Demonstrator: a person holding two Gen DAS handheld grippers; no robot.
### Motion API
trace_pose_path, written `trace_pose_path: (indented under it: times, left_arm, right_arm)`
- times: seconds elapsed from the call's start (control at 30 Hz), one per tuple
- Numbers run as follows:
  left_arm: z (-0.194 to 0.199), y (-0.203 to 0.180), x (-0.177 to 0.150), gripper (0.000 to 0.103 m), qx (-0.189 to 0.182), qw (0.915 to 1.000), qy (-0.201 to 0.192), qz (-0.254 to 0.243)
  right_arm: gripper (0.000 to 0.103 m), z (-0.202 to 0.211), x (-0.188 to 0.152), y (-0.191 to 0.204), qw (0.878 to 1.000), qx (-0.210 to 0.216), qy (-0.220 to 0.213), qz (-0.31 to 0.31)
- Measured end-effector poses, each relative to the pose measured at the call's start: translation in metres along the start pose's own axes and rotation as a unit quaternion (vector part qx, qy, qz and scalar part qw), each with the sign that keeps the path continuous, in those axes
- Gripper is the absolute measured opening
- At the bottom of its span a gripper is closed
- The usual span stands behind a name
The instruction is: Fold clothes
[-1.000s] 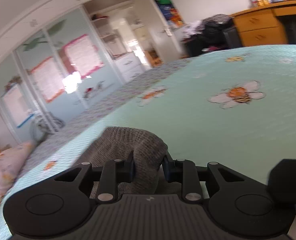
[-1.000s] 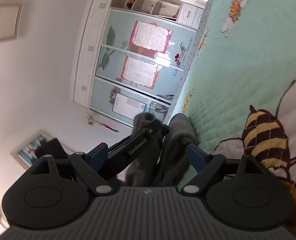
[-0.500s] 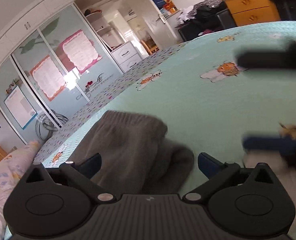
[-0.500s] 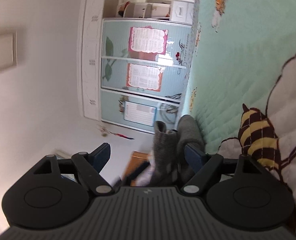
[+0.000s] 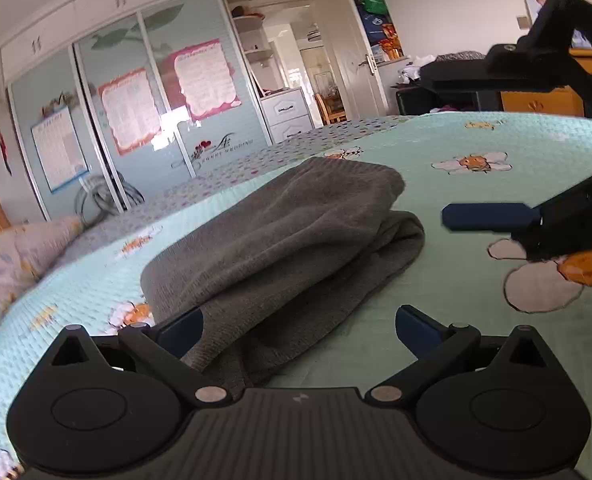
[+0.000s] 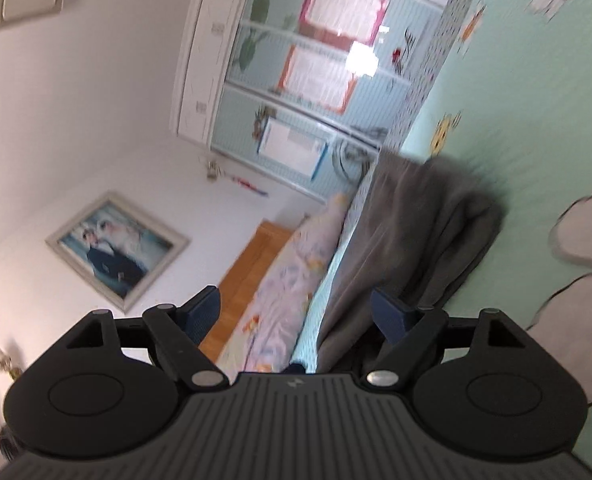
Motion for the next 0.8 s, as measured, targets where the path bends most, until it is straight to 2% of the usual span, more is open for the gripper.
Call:
trace_pose_path:
  times: [0.1, 0.2, 0.27, 0.4, 0.5, 0.6, 0.67, 0.73, 0.8]
  left_arm:
    - [-0.023, -0.002, -0.017, 0.102, -0.011, 0.9989, 0.046, 0.004]
    - [-0.027, -0.008, -0.019, 0.102, -0.004, 0.9987, 0.048, -0.018]
    - [-0.027, -0.006, -0.02, 0.102, -0.009, 0.9987, 0.048, -0.013]
    - [-0.029, -0.007, -0.021, 0.103, -0.008, 0.9989, 0.044, -0.016]
    - [-0.032, -0.008, -0.021, 0.103, -0.006, 0.9988, 0.045, -0.02]
    - [-0.035, -0.005, -0.021, 0.102, -0.015, 0.9987, 0.047, -0.013]
    - [-0.037, -0.001, -0.021, 0.102, -0.022, 0.9986, 0.049, -0.006]
    - [-0.039, 0.002, -0.021, 0.102, -0.029, 0.9983, 0.051, 0.003]
    - [-0.04, 0.007, -0.021, 0.103, -0.036, 0.9979, 0.053, 0.012]
  right_arm:
    - [0.084, -0.021, 0.0, 0.009, 0.999, -0.023, 0.024, 0.009]
    - [0.084, -0.045, -0.001, 0.019, 0.997, -0.036, 0.055, 0.034]
    - [0.084, -0.063, -0.005, 0.024, 0.994, -0.042, 0.088, 0.043]
    - [0.084, -0.101, -0.018, 0.03, 0.981, -0.064, 0.156, 0.098]
    - [0.084, -0.132, -0.021, 0.024, 0.969, -0.072, 0.216, 0.097]
    - [0.074, -0.157, -0.007, 0.002, 0.957, -0.133, 0.224, 0.125]
    - [0.057, -0.162, 0.006, -0.009, 0.96, -0.133, 0.216, 0.117]
    - [0.056, -0.164, 0.016, -0.014, 0.964, -0.131, 0.205, 0.105]
    - [0.059, -0.157, 0.014, -0.005, 0.969, -0.115, 0.195, 0.103]
Point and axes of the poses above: each gripper's, at about its wrist camera, not at the fingertips, and z roughly against the way its jaws point, y to its left, x to its top, the point moved 8 cm from there along -z, roughly the way its jaws point, and after that the axes turned 4 degrees about y, right-handed, at the moved point
